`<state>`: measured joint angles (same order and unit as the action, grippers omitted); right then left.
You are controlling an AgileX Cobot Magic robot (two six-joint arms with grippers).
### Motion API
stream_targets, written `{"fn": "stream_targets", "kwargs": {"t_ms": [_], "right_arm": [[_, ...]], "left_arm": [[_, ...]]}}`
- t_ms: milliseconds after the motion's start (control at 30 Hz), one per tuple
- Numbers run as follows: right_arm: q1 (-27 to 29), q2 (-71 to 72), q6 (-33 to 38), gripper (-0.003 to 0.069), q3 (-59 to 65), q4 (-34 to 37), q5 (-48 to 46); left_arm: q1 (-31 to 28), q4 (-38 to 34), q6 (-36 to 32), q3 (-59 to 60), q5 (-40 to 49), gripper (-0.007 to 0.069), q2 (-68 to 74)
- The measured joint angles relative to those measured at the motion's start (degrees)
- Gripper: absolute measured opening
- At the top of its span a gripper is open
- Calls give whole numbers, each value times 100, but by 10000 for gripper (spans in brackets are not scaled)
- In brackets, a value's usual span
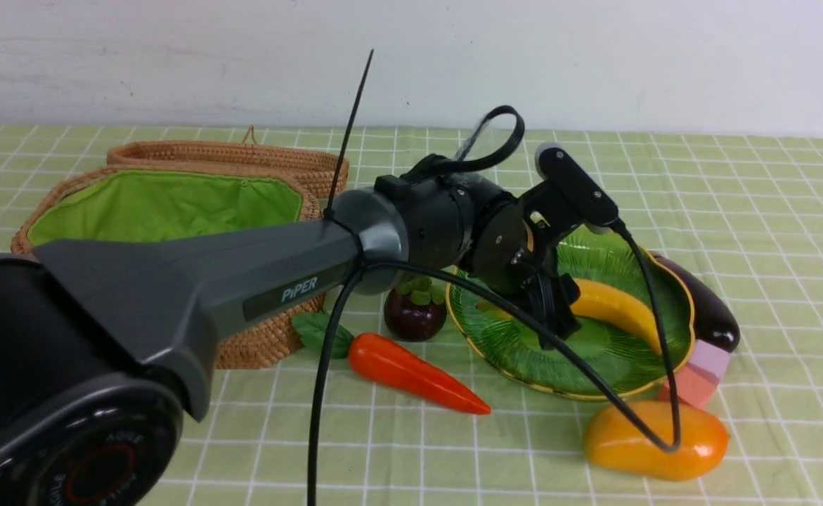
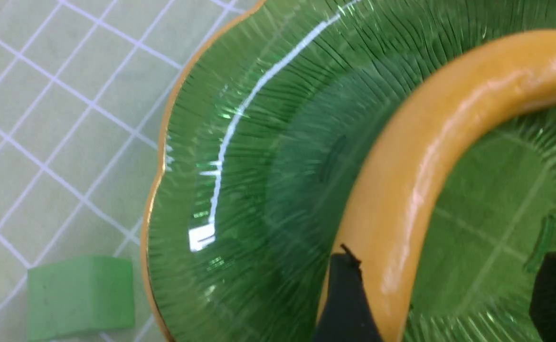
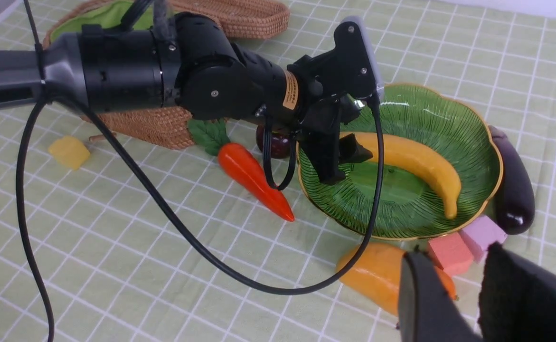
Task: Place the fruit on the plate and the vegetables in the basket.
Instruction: Use the left arm to grab a banana and put it into the right plate, then use the right arm to grab a carrot and put it into the left basket
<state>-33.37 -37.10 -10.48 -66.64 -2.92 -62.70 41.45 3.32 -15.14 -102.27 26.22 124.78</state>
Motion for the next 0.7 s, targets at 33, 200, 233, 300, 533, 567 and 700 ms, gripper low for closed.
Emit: {"fn": "stream_targets", "kwargs": {"t_ms": [33, 200, 233, 300, 533, 567, 700], "right_arm": [[0, 0, 0, 199, 0, 0, 0], [0, 0, 0, 204, 0, 0, -156], [0, -5, 0, 205, 0, 15, -187], [0, -5, 0, 204, 0, 22, -216], [0, -273, 0, 204, 0, 26, -256], [0, -371, 25, 204, 0, 28, -256], [0, -793, 323, 204, 0, 241, -251]], "left_arm": [[0, 20, 0, 0, 90, 490, -13], [5, 67, 161, 0, 885, 431, -486], [5, 73, 304, 0, 1042, 393, -688], [10, 81, 685, 0, 1346, 282, -1169], [10, 80, 1459, 157, 2512, -13, -2981], [10, 67, 1548, 307, 2577, -13, -3278], [10, 21, 1863, 1150, 2451, -13, -4457]]}}
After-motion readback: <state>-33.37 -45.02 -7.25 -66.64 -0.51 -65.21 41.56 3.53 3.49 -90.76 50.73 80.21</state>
